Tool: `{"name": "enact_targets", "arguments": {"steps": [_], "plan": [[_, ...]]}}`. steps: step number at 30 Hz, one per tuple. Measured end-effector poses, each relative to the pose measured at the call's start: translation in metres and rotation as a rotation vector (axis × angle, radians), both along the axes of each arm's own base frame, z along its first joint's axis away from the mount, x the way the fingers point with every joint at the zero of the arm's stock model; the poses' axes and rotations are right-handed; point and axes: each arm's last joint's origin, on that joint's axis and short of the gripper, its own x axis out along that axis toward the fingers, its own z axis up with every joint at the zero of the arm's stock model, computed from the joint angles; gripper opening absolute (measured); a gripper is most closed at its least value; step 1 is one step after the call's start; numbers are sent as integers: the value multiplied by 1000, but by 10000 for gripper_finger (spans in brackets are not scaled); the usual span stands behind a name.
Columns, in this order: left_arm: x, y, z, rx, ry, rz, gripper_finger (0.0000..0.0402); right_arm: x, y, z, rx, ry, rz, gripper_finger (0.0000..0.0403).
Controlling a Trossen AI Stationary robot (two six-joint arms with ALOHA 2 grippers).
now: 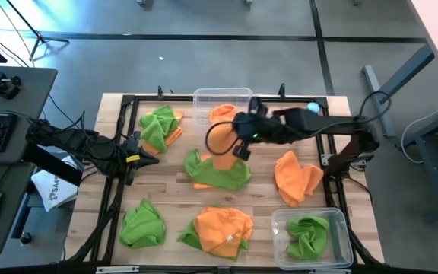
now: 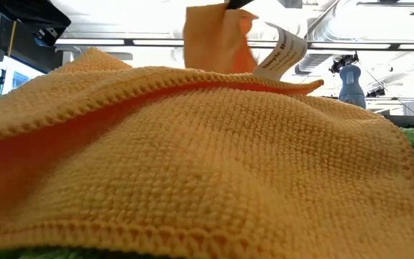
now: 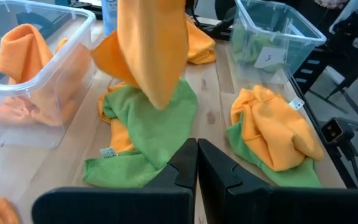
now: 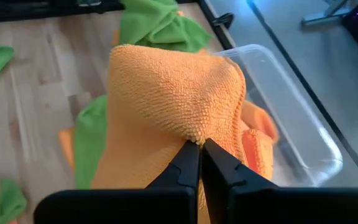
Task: Sort microfiber towel by color & place in baskets
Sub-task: Put the orange microfiber towel into the top transparent bin
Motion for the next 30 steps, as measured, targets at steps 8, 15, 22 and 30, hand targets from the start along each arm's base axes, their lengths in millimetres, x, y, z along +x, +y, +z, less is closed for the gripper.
{"name": "enact_targets", "arguments": {"steps": [8, 15, 22, 30], "plan": [[0, 0, 0, -17, -2, 21, 0, -53, -15, 12, -14, -116, -21, 0], [0, 0, 0, -37, -3, 32, 0, -94, -37, 17, -43, -445, -46, 0], [0, 2, 0, -20, -11, 69, 0, -98, -76, 27, -84, -704, 12, 0], [0, 2, 0, -26, -14, 82, 0, -68, -133, 20, -91, -777, 59, 0]]}}
